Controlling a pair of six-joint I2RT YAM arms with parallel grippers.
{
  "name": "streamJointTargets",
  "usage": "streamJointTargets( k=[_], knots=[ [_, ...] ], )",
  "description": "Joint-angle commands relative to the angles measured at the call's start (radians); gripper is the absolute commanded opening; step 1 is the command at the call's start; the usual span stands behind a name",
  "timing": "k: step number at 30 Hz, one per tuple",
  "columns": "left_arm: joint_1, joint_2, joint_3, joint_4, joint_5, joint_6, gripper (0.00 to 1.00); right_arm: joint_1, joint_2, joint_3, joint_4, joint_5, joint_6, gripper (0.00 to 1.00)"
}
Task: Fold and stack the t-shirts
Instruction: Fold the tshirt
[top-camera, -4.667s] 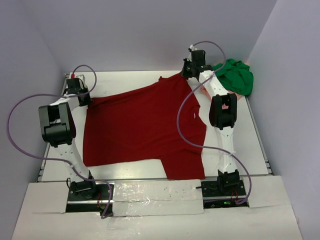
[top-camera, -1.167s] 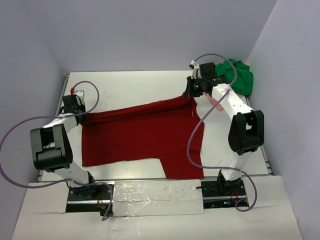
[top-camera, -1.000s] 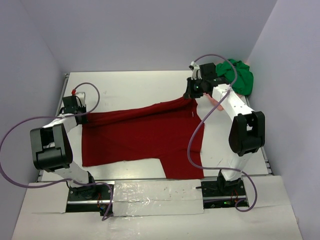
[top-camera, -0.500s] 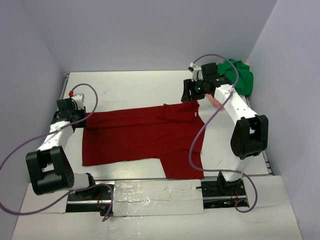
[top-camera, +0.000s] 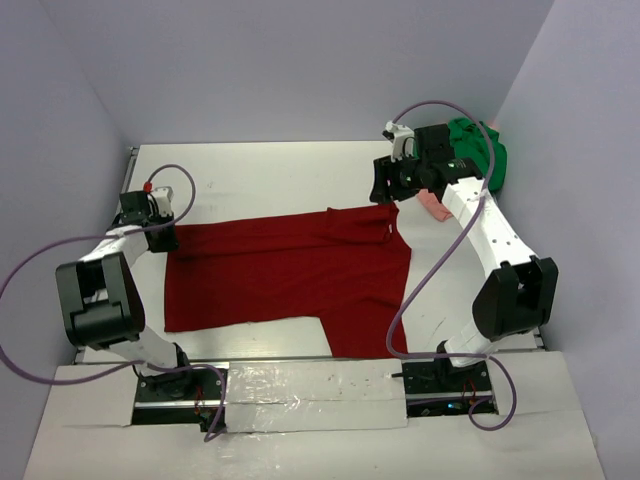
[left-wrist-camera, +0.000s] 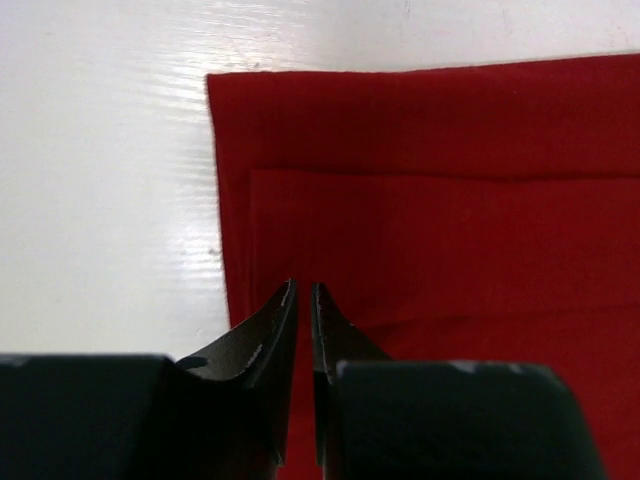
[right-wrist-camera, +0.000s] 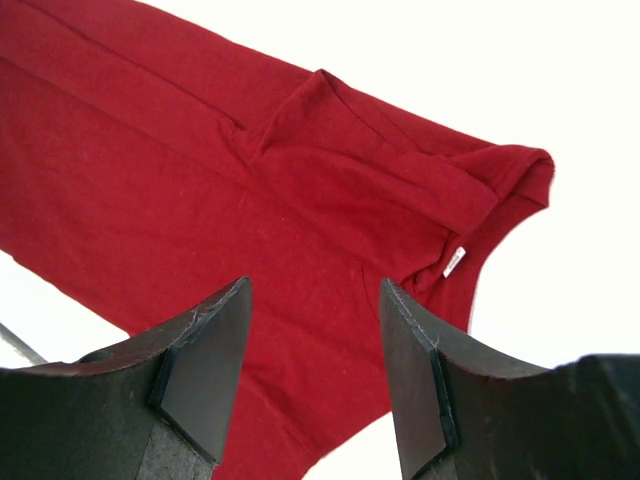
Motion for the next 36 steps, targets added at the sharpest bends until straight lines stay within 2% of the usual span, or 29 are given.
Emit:
streamJointTargets(
  k=[1, 9, 23, 33, 36],
  knots=[
    [0.003, 0.060, 0.069, 0.036, 0.068, -0.038, 0.18, -0.009, -0.052, -0.020, -0.010, 0.024, -0.029, 0.61],
    [0.002, 0.130, 0.075, 0.131, 0.049, -0.054, 0.13, -0.013, -0.087, -0.075, 0.002, 0.018, -0.035, 0.61],
    [0.002, 0.047, 0.061, 0.230, -0.002, -0.085, 0.09, -0.013, -0.024, -0.077, 0.002, -0.006, -0.035, 0.61],
    [0.002, 0.134, 0.092, 0.207, -0.004, -0.082, 0.07, -0.013, -0.021, -0.080, 0.001, -0.009, -0.040, 0.61],
    [0.000, 0.146, 0.110, 0.179, -0.001, -0.081, 0.10, -0.013, -0.021, -0.078, -0.001, -0.008, -0.038, 0.61]
  ],
)
